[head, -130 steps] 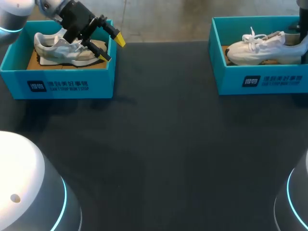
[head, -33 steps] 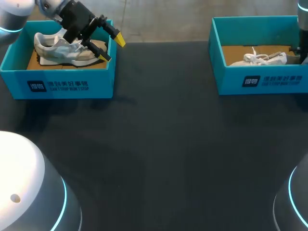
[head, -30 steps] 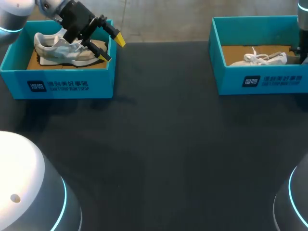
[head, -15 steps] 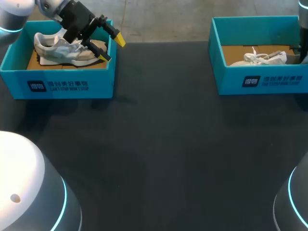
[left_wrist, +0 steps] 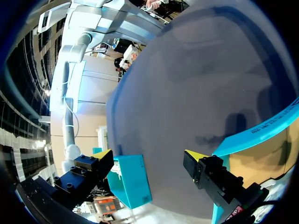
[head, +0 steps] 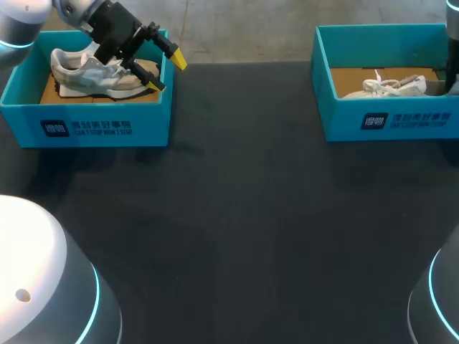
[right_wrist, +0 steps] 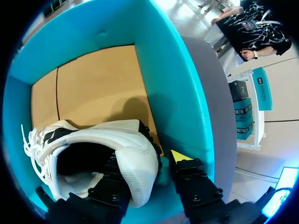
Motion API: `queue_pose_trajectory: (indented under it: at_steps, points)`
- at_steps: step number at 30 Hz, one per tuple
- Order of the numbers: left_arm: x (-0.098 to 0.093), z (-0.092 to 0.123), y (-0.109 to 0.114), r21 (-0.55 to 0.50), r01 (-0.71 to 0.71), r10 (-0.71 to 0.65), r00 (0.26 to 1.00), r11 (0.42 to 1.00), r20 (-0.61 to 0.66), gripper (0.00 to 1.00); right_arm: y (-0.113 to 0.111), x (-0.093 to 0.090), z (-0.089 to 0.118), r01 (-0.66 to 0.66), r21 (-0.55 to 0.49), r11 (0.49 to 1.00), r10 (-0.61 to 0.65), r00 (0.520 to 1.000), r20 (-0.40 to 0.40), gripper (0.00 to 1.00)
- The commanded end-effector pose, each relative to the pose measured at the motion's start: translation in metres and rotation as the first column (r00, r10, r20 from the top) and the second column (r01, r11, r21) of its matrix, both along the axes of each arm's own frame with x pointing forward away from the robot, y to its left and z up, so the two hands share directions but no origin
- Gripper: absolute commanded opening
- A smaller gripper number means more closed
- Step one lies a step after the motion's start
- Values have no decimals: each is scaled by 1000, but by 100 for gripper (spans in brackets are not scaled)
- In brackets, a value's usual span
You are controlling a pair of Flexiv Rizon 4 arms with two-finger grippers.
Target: Take the shoe out of the shoebox, open the shoe tongue, remove and reinsert the insole, then place the shoe into the shoebox
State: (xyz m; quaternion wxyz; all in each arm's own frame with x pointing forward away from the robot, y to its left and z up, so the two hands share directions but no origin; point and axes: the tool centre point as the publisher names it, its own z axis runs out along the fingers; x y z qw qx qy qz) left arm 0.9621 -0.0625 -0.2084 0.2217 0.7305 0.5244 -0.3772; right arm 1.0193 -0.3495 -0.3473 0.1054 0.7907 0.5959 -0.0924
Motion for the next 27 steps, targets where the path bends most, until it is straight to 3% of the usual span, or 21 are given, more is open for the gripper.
queue_pose_trajectory:
  at_steps: [1,15,27]
  points:
    - [0,1,0,3,2,-2,1000,1000,0,100,0,-1,1,0,0,1000,0,1000,6,37]
    - [0,1,0,3,2,-2,1000,1000,0,100,3,0,11,11,9,1000,-11,998,59,41]
    - [0,1,0,3,2,-2,1000,1000,0,100,10,3,52,-16,-5,1000,17,989,144,42]
